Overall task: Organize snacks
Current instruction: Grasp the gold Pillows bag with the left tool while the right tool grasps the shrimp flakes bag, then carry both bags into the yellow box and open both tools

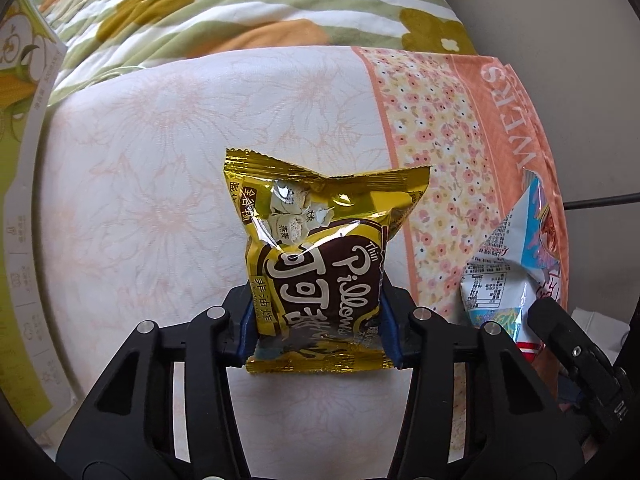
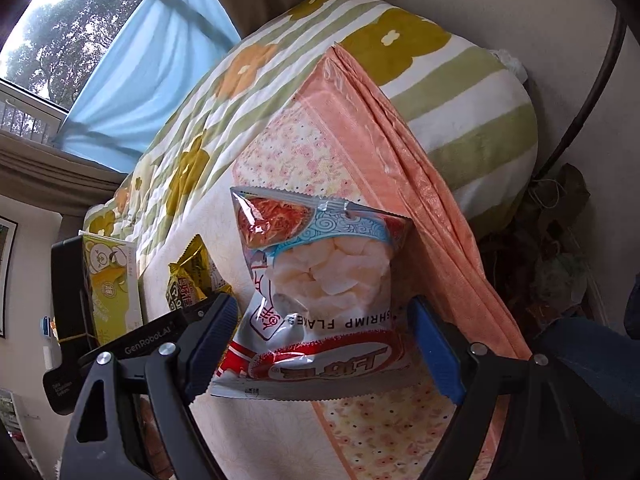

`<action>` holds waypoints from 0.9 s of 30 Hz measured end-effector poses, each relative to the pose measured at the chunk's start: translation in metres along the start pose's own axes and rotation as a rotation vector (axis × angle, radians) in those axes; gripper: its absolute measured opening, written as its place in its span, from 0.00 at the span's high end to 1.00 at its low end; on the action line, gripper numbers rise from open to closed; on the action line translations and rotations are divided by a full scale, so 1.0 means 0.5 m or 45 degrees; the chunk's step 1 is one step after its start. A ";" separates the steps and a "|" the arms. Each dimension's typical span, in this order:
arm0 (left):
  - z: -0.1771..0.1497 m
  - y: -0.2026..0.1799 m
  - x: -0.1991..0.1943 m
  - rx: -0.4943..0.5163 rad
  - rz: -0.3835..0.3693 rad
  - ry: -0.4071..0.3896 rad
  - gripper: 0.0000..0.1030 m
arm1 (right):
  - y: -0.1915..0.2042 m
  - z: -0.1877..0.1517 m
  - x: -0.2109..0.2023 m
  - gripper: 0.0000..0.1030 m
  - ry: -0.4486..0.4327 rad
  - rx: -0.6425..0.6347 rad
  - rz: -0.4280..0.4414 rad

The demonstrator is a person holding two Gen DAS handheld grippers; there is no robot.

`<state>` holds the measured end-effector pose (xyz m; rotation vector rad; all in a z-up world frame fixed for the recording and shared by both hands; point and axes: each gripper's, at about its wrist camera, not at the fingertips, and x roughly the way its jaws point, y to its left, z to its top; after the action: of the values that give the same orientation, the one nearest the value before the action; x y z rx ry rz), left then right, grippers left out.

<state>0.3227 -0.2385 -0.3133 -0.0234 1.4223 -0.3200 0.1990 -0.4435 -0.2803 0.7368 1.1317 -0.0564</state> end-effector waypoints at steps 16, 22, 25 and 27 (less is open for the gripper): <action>-0.034 0.046 -0.122 -0.037 0.030 -0.126 0.58 | 0.030 0.004 0.032 0.42 0.064 -0.150 -0.036; -0.056 0.061 -0.215 -0.055 0.021 -0.223 0.58 | 0.077 -0.010 -0.009 0.44 0.026 -0.323 -0.071; -0.069 0.076 -0.284 -0.059 0.038 -0.298 0.58 | 0.117 -0.014 -0.035 0.44 -0.004 -0.402 -0.051; -0.079 0.095 -0.332 -0.070 0.045 -0.355 0.58 | 0.151 -0.018 -0.054 0.44 -0.024 -0.451 -0.014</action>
<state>0.2754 -0.1475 -0.1688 -0.0848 1.1530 -0.2382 0.2097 -0.3892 -0.2216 0.4137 1.0910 0.1250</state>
